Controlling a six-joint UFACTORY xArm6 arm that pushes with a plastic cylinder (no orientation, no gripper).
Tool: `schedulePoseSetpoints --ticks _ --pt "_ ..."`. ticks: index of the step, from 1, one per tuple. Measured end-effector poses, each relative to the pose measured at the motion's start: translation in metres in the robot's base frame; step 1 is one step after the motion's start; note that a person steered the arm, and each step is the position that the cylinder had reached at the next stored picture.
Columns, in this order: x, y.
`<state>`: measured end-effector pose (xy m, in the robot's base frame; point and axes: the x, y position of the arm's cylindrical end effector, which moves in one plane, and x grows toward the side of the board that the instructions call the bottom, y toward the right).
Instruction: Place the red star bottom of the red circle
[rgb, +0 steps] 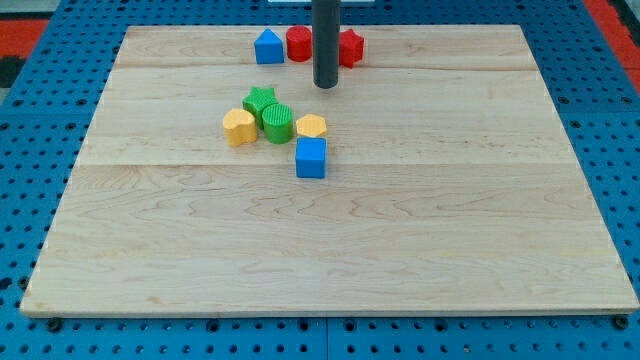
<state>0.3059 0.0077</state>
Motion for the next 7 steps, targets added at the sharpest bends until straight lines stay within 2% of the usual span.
schedulePoseSetpoints --ticks 1,2,3,4,5,6,7 --pt "-0.001 0.016" --pt "-0.014 0.087" --pt "-0.053 0.129" --pt "-0.095 0.084" --pt "-0.093 0.038" --pt "-0.056 0.02" --pt "-0.038 0.024"
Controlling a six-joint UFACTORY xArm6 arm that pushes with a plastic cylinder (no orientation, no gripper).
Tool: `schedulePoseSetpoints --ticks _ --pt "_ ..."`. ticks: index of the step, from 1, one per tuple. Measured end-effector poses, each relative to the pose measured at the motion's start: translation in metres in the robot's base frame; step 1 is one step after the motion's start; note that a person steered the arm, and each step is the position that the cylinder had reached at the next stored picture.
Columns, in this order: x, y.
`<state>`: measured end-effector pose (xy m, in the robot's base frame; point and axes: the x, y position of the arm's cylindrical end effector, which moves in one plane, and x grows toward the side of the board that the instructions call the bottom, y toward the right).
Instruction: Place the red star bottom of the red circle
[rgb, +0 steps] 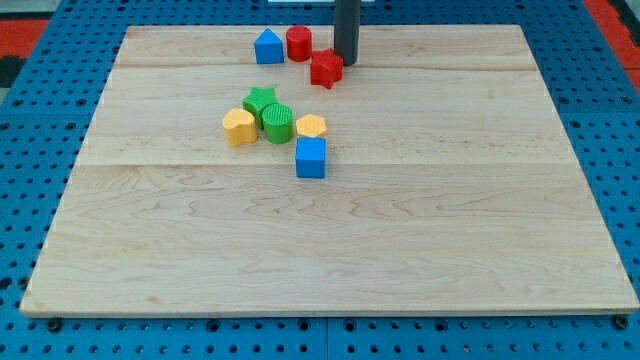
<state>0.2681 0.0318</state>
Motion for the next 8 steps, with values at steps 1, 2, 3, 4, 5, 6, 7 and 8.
schedulePoseSetpoints --ticks 1,2,3,4,5,6,7,8 --pt "0.003 0.007" --pt "0.018 0.006" --pt "0.023 -0.009" --pt "0.021 -0.031" --pt "0.015 0.001" --pt "-0.047 0.06" --pt "-0.076 0.035" --pt "-0.076 -0.023"
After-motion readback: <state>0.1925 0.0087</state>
